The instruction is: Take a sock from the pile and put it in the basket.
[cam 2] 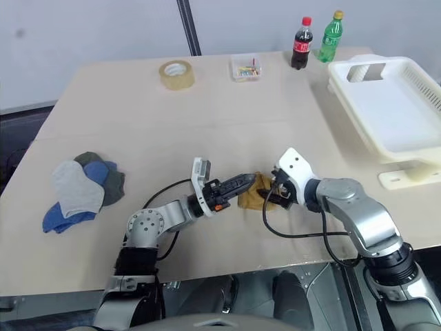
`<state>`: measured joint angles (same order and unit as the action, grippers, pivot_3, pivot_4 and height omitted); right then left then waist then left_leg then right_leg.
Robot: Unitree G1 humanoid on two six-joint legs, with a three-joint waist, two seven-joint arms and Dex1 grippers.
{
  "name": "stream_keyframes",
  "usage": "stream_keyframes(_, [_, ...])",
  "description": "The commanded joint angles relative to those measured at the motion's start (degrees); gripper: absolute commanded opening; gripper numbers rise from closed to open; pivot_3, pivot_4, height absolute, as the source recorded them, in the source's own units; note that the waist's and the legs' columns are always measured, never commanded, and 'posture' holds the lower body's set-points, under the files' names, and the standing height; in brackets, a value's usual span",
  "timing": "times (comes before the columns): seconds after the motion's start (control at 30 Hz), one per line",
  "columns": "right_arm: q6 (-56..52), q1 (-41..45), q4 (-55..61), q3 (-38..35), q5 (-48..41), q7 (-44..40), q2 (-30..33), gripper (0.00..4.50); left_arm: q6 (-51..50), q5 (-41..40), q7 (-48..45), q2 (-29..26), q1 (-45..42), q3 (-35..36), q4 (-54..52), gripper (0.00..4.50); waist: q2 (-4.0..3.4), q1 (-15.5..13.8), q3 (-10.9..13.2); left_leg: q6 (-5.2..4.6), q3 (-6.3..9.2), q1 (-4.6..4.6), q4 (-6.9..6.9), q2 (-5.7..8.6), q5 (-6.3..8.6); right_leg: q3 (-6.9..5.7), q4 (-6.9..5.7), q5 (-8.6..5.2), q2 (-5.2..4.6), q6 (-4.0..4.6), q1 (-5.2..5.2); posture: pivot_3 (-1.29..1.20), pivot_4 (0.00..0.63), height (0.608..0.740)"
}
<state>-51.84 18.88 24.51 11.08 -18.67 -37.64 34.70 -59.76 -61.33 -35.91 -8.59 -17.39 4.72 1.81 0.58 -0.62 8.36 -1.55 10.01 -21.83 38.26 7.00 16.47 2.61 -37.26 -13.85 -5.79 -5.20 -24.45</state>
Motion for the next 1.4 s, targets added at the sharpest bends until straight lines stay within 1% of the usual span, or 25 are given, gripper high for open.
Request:
stream_keyframes(0.03, [-0.1,-1.2,-0.2,1.4,0.3,-0.2,0.2,3.54,6.0,7.3,-4.5,-4.0,2.9,-4.3,-5.8,3.33,-0.03,0.2,0.0,0.0,-0.03,0.0,-0.02,-0.04,0.0,0.03,0.0,0.0,-0.02,0.0,-0.03,0.0,0.15,0.74])
stream_keyframes(0.1, [-1.7,-1.3,-0.8,1.9,-0.3,0.2,-1.0,3.54,9.6,10.7,-6.4,-5.7,4.1,-6.3,-8.2,3.33,-0.03,0.1,0.0,0.01,-0.06,0.02,-0.04,-0.05,0.0,0.05,-0.03,0.0,-0.03,0.01,-0.04,0.0,0.15,0.74])
stream_keyframes(0.23, [-4.7,-1.4,-4.0,1.7,-1.4,1.7,-4.9,3.54,18.1,16.5,-7.5,-7.4,5.5,-7.2,-14.9,3.33,0.0,-0.1,0.0,0.01,-0.07,0.03,0.01,-0.04,0.0,0.05,-0.04,0.0,-0.03,0.01,0.02,0.0,0.15,0.74])
stream_keyframes(0.33, [-6.5,-1.3,-5.8,0.7,-3.8,1.0,-7.6,3.54,26.1,24.2,-7.6,-9.9,6.3,-9.3,-18.9,3.33,0.01,0.1,-0.1,0.01,-0.09,0.08,0.0,-0.09,0.0,0.07,-0.05,0.0,-0.06,0.01,0.03,0.0,0.15,0.74])
stream_keyframes(0.47, [-4.4,-0.6,-7.8,2.0,-3.0,-0.4,-7.8,3.54,35.1,36.2,-8.0,-15.4,7.8,-14.3,-20.5,3.33,-0.02,0.7,-0.1,0.02,-0.15,0.18,-0.04,-0.15,0.0,0.13,-0.1,0.02,0.0,0.03,0.07,0.0,0.15,0.74])
stream_keyframes(0.5, [-4.4,-0.3,-8.2,2.3,-3.2,-0.9,-7.8,2.99,36.1,37.6,-7.9,-16.1,8.4,-14.9,-20.6,3.37,-0.01,0.8,-0.1,0.02,-0.15,0.19,-0.04,-0.15,0.0,0.12,-0.1,0.02,0.0,0.03,0.08,0.0,0.15,0.74])
stream_keyframes(0.53, [-4.5,-0.2,-8.5,2.6,-3.4,-1.3,-7.9,2.72,36.9,38.4,-7.7,-16.5,8.9,-15.1,-20.6,3.37,-0.02,1.0,-0.1,0.01,-0.15,0.2,-0.04,-0.15,0.0,0.11,-0.1,0.02,0.0,0.03,0.09,0.0,0.15,0.74])
stream_keyframes(0.57, [-4.6,0.0,-8.7,2.7,-3.6,-1.6,-7.8,2.34,37.4,38.8,-7.6,-16.6,9.3,-15.2,-20.5,3.37,-0.02,1.1,-0.1,0.01,-0.15,0.2,-0.04,-0.15,0.01,0.12,-0.1,0.02,0.0,0.03,0.09,0.0,0.15,0.74])
stream_keyframes(0.6, [-4.1,0.0,-9.0,3.4,-3.1,-2.1,-7.5,1.91,38.2,39.7,-7.6,-17.0,9.7,-15.5,-20.2,3.37,-0.01,1.2,-0.1,0.01,-0.15,0.19,-0.04,-0.14,0.01,0.12,-0.09,0.02,0.0,0.03,0.09,0.0,0.15,0.74])
stream_keyframes(0.63, [-3.4,0.1,-9.2,4.3,-2.6,-2.7,-6.9,1.32,38.8,40.5,-7.7,-17.2,10.0,-15.7,-19.9,3.37,-0.01,1.2,-0.1,0.0,-0.12,0.17,-0.04,-0.14,0.01,0.09,-0.08,0.02,0.01,0.03,0.08,0.0,0.15,0.74])
stream_keyframes(0.67, [-3.0,0.1,-9.3,4.9,-2.3,-3.2,-6.5,0.96,39.3,41.1,-7.8,-17.3,10.2,-15.8,-19.7,3.37,-0.01,1.2,-0.1,0.0,-0.12,0.18,-0.04,-0.14,0.01,0.08,-0.09,0.02,0.01,0.03,0.08,0.0,0.15,0.74])
stream_keyframes(0.7, [-2.8,0.2,-9.4,5.1,-2.2,-3.3,-6.5,0.49,39.7,41.5,-7.8,-17.3,10.4,-16.0,-19.6,3.37,-0.01,1.2,-0.1,0.0,-0.12,0.18,-0.04,-0.14,0.01,0.08,-0.09,0.02,0.0,0.03,0.08,0.0,0.15,0.74])
stream_keyframes(0.73, [-2.8,0.3,-9.5,5.0,-2.3,-3.4,-6.6,0.18,39.8,41.7,-7.8,-17.2,10.4,-16.0,-19.5,3.37,-0.01,1.2,-0.1,0.0,-0.12,0.18,-0.03,-0.14,0.01,0.09,-0.09,0.02,0.0,0.03,0.09,0.0,0.15,0.74])
stream_keyframes(0.77, [-2.7,0.3,-9.5,5.0,-2.5,-3.4,-6.6,0.02,39.9,41.7,-7.7,-16.9,10.4,-16.0,-19.7,3.37,-0.01,1.2,-0.1,0.0,-0.12,0.19,-0.03,-0.14,0.01,0.08,-0.1,0.02,0.0,0.03,0.09,0.0,0.15,0.74])
stream_keyframes(0.93, [-3.0,0.3,-9.4,4.2,-3.1,-3.8,-6.7,0.02,40.9,42.3,-8.1,-16.8,10.6,-16.1,-20.4,3.37,-0.01,1.3,-0.1,0.0,-0.11,0.19,-0.03,-0.15,0.01,0.08,-0.11,0.02,0.0,0.03,0.09,0.0,0.15,0.74])
stream_keyframes(1.1, [-5.2,0.4,-7.0,0.6,-6.3,-5.0,-5.2,0.02,42.4,41.5,-8.4,-16.5,10.7,-15.1,-21.4,3.37,-0.01,1.1,-0.1,0.0,-0.1,0.17,-0.03,-0.14,0.01,0.07,-0.1,0.02,0.0,0.03,0.08,0.0,0.15,0.74])
stream_keyframes(1.17, [-6.4,1.2,-5.3,-0.7,-7.1,-5.4,-3.2,0.02,42.6,41.4,-8.6,-16.6,10.3,-15.2,-21.4,3.37,-0.02,1.0,-0.1,0.0,-0.09,0.14,-0.03,-0.11,0.01,0.06,-0.09,0.01,0.01,0.03,0.07,0.0,0.15,0.74])
stream_keyframes(1.27, [-10.6,3.8,-2.5,-5.1,-10.8,-6.2,0.1,0.02,42.9,40.6,-8.6,-15.7,9.2,-15.1,-21.3,3.37,-0.04,0.6,0.0,-0.01,-0.07,0.06,-0.01,-0.06,0.01,0.04,-0.08,0.02,0.0,0.03,0.03,0.0,0.15,0.74])
stream_keyframes(1.4, [-13.5,10.0,-3.8,-12.0,-15.1,-8.3,5.7,0.02,42.8,41.4,-7.9,-14.1,6.8,-16.5,-22.3,3.37,-0.09,-0.1,0.1,-0.02,-0.09,-0.07,0.05,-0.01,0.01,0.03,-0.1,0.02,-0.01,0.02,-0.07,0.0,0.15,0.74])
